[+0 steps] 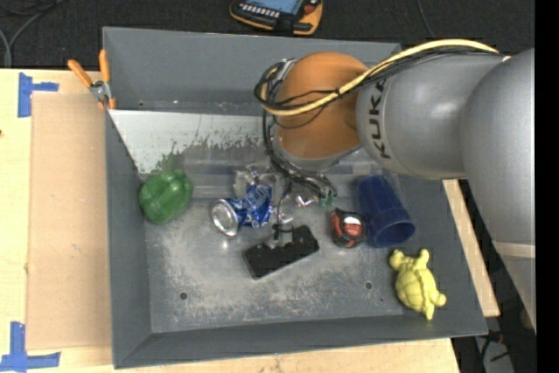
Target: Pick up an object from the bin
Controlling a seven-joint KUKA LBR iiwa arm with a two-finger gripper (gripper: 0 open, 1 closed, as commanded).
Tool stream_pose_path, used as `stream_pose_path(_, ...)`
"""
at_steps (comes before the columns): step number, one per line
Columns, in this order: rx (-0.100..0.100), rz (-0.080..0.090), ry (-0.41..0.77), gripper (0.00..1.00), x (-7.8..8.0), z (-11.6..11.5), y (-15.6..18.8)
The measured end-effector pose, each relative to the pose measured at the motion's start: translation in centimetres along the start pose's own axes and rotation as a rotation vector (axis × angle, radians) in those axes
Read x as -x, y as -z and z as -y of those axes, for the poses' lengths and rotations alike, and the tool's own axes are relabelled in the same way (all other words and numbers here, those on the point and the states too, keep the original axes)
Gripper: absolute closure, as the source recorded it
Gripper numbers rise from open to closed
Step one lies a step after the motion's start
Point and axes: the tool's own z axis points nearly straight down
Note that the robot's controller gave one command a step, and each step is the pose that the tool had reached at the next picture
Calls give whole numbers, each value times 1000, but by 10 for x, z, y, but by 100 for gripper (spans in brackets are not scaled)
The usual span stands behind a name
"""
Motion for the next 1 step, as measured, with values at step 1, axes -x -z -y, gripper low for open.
stream_pose_path(1,2,16,124,0,28,-67,-29)
